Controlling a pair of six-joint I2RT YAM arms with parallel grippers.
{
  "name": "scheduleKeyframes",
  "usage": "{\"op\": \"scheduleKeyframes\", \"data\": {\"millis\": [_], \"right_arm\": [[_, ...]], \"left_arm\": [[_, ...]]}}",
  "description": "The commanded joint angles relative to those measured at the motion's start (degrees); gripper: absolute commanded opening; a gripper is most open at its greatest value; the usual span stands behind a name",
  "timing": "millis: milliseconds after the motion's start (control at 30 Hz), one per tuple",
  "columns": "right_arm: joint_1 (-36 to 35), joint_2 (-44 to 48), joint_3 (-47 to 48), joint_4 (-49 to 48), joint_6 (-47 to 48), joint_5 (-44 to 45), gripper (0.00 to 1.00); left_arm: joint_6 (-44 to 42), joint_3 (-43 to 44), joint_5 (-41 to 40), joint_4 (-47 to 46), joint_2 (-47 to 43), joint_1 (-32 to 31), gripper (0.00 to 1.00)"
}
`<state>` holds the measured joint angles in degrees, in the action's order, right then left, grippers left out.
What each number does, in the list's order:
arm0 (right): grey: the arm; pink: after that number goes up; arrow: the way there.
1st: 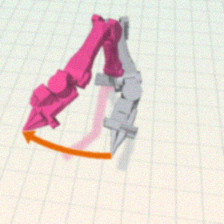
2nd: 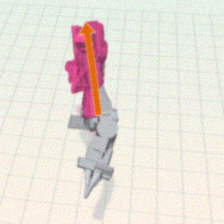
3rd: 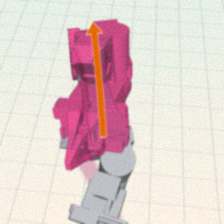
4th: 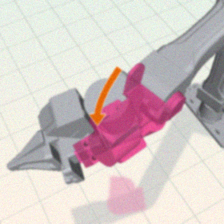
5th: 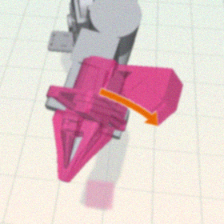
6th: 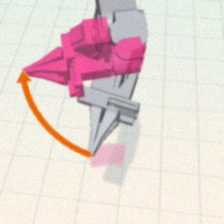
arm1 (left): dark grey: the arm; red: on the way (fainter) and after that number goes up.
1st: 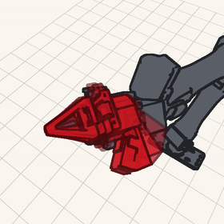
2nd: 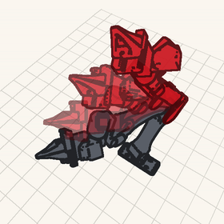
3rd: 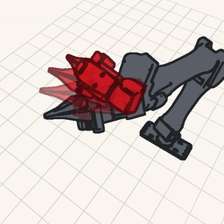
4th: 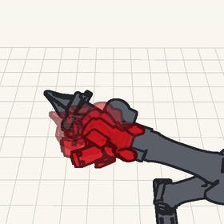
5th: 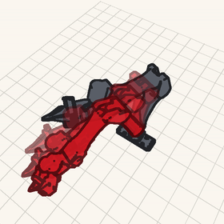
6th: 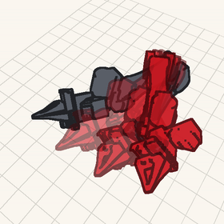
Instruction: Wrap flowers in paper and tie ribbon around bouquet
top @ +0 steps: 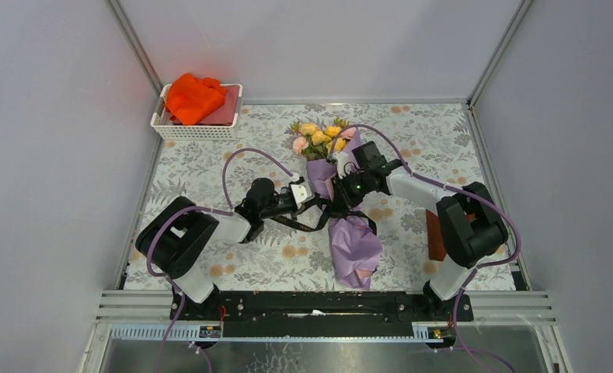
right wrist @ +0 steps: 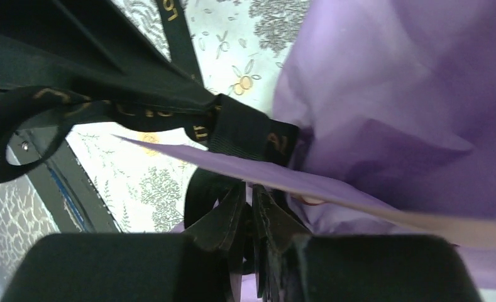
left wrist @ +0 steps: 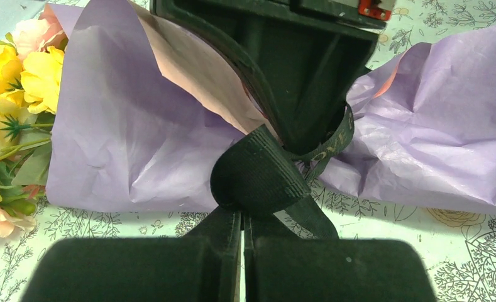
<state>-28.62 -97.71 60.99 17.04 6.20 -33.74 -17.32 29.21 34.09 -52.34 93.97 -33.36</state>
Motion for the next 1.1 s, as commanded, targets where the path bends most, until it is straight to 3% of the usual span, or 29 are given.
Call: {"op": "scheduleKeyframes", "data": {"millis": [0, 400, 700, 1067], "right_arm": [[-2.18, -0.29, 2.17, -0.82, 1.52, -4.06, 0.16], [-4.22, -2.86, 2.59, -0.13, 2.92, 0.65, 0.31], [-4.3, -2.09, 3.03, -2.88, 1.55, -5.76, 0.37], [-4.27, -3.56, -1.14, -9.43, -5.31, -6.3, 0.45]], "left_arm": [[-1.37, -0.64, -0.32, -2.46, -0.38, -0.18, 0.0], [-1.49, -0.47, -0.41, -2.38, -0.26, -0.21, 0.0], [-1.51, -0.47, -0.41, -2.05, -0.09, -0.21, 0.0], [-1.84, -0.82, -0.34, -1.98, -0.27, -0.21, 0.0]]}}
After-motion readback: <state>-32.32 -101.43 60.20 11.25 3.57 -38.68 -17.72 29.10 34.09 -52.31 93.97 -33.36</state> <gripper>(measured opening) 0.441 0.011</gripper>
